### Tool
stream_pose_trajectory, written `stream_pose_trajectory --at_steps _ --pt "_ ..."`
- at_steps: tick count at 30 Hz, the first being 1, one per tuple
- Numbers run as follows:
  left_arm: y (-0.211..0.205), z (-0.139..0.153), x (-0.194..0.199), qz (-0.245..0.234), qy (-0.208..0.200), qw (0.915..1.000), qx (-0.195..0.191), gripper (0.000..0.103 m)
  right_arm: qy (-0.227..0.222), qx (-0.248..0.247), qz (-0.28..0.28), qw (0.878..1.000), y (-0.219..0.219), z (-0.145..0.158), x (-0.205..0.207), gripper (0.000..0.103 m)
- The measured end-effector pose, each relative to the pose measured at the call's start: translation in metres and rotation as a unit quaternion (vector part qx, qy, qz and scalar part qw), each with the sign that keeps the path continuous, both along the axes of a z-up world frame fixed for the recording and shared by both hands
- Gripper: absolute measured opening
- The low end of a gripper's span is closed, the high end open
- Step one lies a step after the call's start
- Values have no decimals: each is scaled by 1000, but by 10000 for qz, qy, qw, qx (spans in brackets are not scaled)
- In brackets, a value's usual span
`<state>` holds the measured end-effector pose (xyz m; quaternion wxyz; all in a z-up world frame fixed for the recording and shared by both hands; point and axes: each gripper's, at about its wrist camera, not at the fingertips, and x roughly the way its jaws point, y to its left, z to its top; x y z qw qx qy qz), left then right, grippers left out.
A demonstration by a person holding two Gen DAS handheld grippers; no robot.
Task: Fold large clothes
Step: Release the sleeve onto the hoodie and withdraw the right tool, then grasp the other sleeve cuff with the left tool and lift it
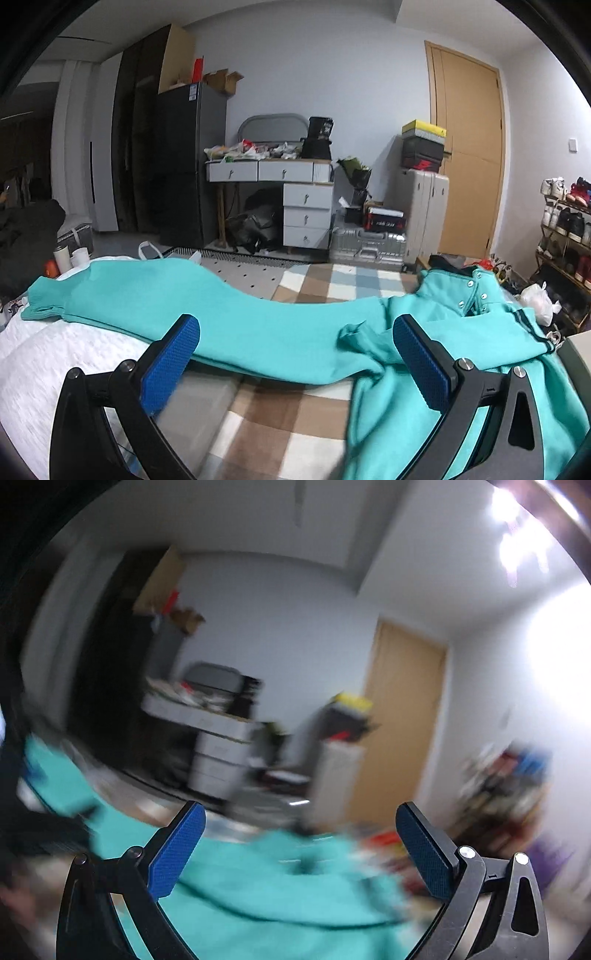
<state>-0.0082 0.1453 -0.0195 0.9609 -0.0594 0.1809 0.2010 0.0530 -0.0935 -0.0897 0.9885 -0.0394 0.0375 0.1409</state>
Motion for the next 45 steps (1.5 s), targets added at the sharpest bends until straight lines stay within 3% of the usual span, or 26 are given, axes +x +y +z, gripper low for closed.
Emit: stream_pose_trajectory --at_steps 3,7,9,11,14,18,23,25,27,29,35,38,41,42,45 --pt "4 -8 0 38 215 9998 43 102 400 540 740 9950 -1 -12 12 103" --pt "14 -15 2 -106 443 9980 -445 102 513 440 558 9961 -8 -48 23 103" --pt "18 -16 3 -122 488 9962 -704 102 917 597 577 9923 -28 -67 33 103" --pt "24 -14 -1 -19 493 9946 -910 102 1395 755 680 9850 -43 -62 42 103" --pt "36 -2 -9 36 511 9909 -1245 102 1072 707 751 9889 -60 -45 29 103" --pt "58 23 -34 256 499 9898 -1312 102 564 399 832 9941 -64 -17 -6 103" --pt "118 41 -75 739 516 9786 -1849 102 529 524 1447 9867 -59 0 -35 103" --pt "138 39 -79 741 674 9724 -2106 102 585 604 1551 9843 -59 3 -38 103" --pt "161 27 -73 609 1110 9596 -2514 102 600 627 1682 9819 -56 6 -41 103" --pt "179 16 -72 620 1049 9484 -2928 102 612 674 1874 9781 -54 8 -44 103" --pt "239 -24 -70 730 554 8884 -4498 102 619 762 2028 9743 -53 7 -48 103" --pt "255 -39 -62 619 396 8646 -4970 102 751 779 1951 9748 -52 4 -41 103" --pt "264 -41 -61 591 16 8511 -5217 102 918 760 1933 9739 -50 1 -36 103" --pt "264 -40 -60 589 -80 8501 -5233 101 970 761 1931 9734 -49 0 -34 103" --pt "263 -34 -59 709 -79 8631 -5000 78 1069 753 1915 9728 -46 -2 -31 103"
